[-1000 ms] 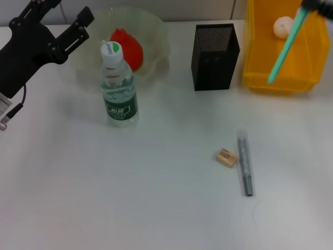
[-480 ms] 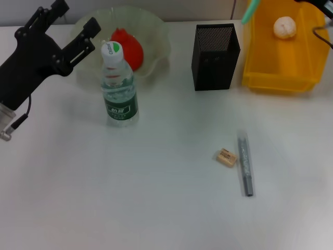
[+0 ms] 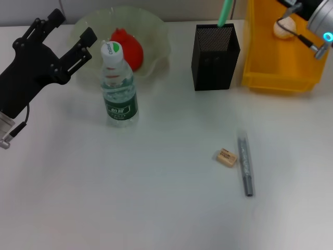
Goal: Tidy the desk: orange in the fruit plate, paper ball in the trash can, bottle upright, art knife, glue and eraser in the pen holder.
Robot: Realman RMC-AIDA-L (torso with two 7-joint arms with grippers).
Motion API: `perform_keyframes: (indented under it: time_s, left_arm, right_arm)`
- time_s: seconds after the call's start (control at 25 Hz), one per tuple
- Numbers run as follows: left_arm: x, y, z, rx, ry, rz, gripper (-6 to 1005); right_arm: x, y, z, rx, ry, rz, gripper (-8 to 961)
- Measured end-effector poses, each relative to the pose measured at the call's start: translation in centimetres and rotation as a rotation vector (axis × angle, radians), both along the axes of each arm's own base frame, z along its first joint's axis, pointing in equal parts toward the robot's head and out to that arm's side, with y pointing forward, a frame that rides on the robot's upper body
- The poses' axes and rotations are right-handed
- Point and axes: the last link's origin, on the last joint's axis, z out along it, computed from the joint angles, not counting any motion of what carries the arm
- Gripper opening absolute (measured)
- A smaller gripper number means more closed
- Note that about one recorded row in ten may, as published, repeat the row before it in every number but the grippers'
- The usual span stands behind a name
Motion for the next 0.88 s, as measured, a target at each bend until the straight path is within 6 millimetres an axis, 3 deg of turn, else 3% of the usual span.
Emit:
perform_keyframes:
  time_s: [0.32,0.88]
  left_arm:
    - [-0.1,0.2,0.4,0.022,0.008,0.0,802]
    - [-0.1,0.2,0.6,0.029,0.011,-0.002,802]
  right_arm:
    - [0.3,0.0,-1.6,-0.025,-0.042,-0.032,218]
    - [-0.1,0.2,-2.5,-0.028,-0.067,-0.037,230]
